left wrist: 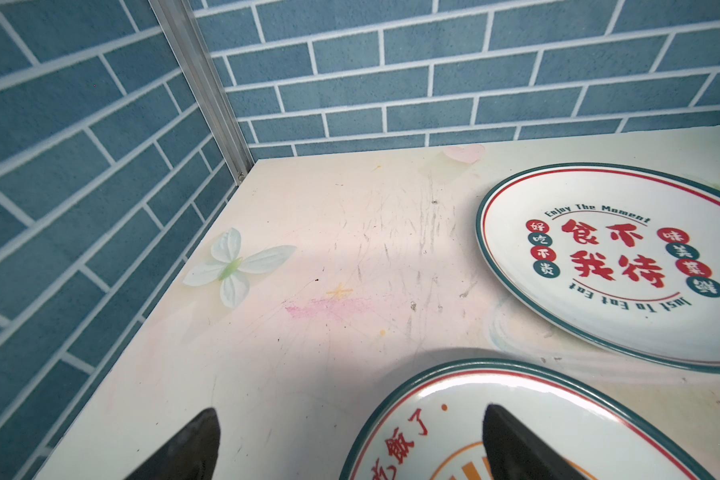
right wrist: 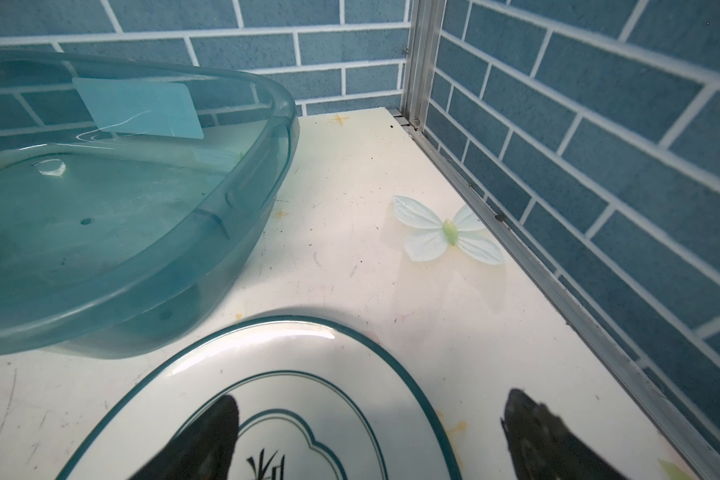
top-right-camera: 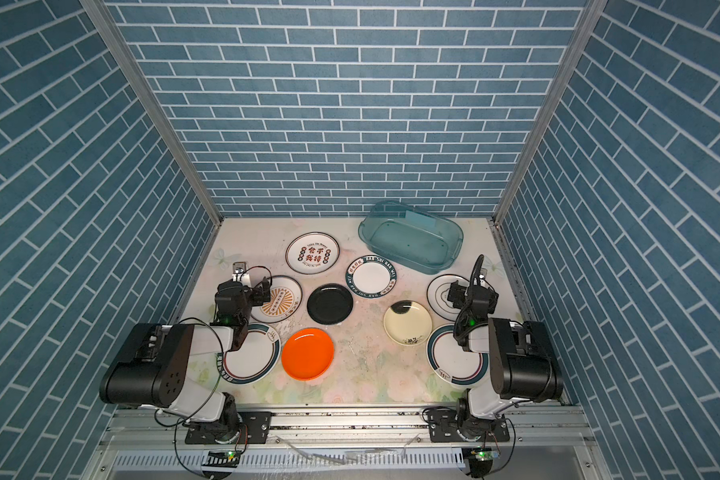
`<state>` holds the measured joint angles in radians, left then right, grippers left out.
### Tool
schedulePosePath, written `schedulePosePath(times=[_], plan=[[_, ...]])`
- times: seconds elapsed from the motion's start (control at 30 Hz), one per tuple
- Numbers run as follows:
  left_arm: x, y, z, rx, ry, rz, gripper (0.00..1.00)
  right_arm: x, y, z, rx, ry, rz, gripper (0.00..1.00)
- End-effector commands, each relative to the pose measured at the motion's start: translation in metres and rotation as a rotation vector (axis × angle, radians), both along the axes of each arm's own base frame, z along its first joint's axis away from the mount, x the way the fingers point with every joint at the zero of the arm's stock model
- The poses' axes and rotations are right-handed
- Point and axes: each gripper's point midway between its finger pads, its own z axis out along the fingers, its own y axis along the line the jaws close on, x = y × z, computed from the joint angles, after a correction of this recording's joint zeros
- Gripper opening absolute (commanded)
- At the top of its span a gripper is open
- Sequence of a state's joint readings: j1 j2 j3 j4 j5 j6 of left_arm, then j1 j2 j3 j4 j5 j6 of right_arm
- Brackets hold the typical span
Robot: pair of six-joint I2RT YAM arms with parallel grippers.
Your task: Place the plates into the plastic bin on the countertop
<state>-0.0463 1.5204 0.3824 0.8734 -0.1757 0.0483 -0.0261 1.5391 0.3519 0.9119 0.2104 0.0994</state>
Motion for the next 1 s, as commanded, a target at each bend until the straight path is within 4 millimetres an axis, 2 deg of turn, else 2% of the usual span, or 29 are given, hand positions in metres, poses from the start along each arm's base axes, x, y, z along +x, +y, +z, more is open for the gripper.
schedulePosePath(times=[0.0,0.33,0.43,0.53,0.63,0.7,0.87,0.97], plan=[[-0.001,0.000,-0.002,-0.003,0.002,0.002,1.00,0.005,0.001,0.006,-0.008,-0.018,0.004,0.99],[0.000,-0.003,-0.001,0.002,0.002,-0.012,1.00,0.004,0.003,0.010,-0.009,-0.028,0.019,0.99],[0.002,-0.014,0.015,0.038,0.052,-0.052,1.00,0.002,0.013,0.028,-0.022,-0.021,0.072,0.99],[0.006,-0.006,0.035,0.049,0.120,0.037,0.99,-0.004,0.015,0.045,-0.019,-0.026,0.078,0.99],[0.002,0.007,0.055,-0.008,0.088,0.162,1.00,-0.009,0.017,0.062,0.007,-0.062,0.078,0.99],[0.001,0.008,0.065,-0.069,0.074,0.189,1.00,-0.012,0.020,0.073,0.043,-0.086,0.086,0.99],[0.006,0.000,0.076,-0.208,0.141,0.221,1.00,-0.026,0.023,0.090,0.147,-0.010,0.060,0.99],[0.016,-0.021,0.073,-0.278,0.222,0.135,0.99,-0.038,0.034,0.102,0.238,0.031,0.090,0.99]])
